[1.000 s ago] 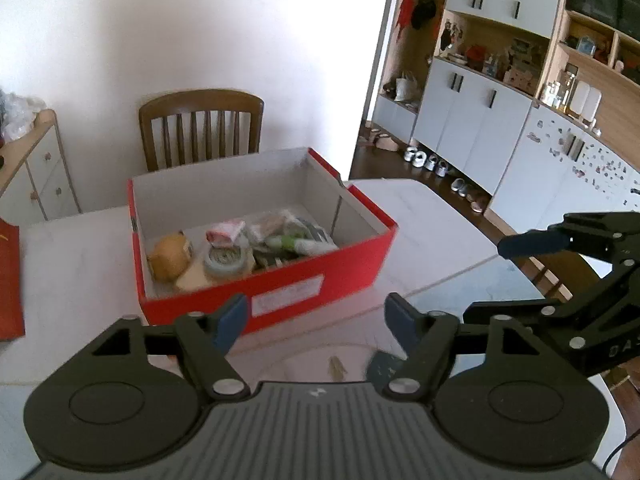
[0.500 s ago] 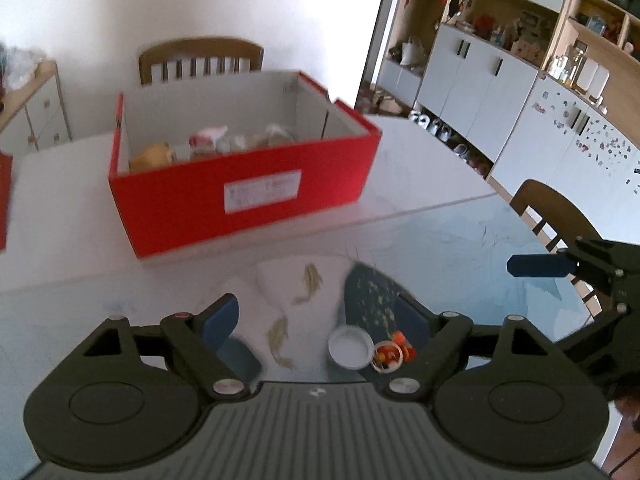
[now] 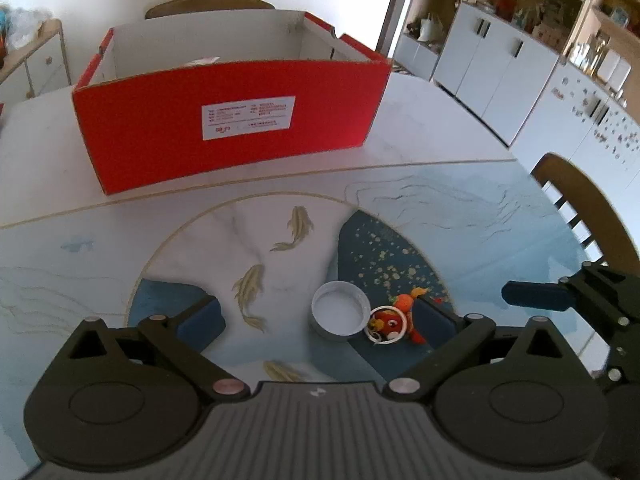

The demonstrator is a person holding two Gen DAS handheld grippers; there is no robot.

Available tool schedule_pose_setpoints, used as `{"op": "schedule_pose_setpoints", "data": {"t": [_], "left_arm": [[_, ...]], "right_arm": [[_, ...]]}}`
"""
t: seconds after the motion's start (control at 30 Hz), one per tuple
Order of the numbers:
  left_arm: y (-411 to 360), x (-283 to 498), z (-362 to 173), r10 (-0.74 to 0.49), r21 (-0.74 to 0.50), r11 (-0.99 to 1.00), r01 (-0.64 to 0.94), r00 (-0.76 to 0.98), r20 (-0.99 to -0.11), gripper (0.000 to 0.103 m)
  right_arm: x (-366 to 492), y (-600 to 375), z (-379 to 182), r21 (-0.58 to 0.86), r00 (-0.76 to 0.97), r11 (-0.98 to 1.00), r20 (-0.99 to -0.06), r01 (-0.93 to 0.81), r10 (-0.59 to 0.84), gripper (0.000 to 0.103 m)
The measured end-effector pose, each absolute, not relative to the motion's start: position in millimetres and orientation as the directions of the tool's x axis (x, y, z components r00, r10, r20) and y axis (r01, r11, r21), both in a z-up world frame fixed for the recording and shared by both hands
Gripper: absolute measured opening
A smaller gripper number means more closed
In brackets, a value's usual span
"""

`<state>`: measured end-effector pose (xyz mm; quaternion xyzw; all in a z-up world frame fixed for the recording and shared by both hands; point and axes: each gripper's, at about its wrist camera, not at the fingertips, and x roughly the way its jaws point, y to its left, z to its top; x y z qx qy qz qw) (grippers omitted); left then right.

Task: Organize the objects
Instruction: 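Withdraw both grippers from the box back over the mat, then grasp the white round lid with the left gripper while the right grasps the orange plush toy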

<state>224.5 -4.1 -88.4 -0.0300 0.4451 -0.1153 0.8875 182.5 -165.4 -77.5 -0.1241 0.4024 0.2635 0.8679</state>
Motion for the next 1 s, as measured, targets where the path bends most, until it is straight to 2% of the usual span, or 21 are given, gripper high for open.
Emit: {"op": "schedule_pose_setpoints", "data": {"t": [0.3,0.7,1.0], "left_arm": [[-14.0,238.2,-111.4,-0.199,-0.126,0.978,0.167,0.553,-0.809,0.102],[-6.0,244.2,-123.8,-0.091,-0.013,0.99,0.138,0.582,-0.808,0.102],[13.9,246.2,-124.7,-0.054,0.011,0.994,0.104,0.6,-0.798,0.102]], "right_arm": [[184.1,-165.7,-88.7,-0.002,0.524,0.833,-0.778,-0.554,0.347,0.089],[192.9,-157.7,-92.6,0.005,0.512,0.831,-0.785,-0.557,0.348,0.088],[203.5,-145.4,-100.2,0.017,0.491,0.825,-0.797,-0.564,0.352,0.079]]}}
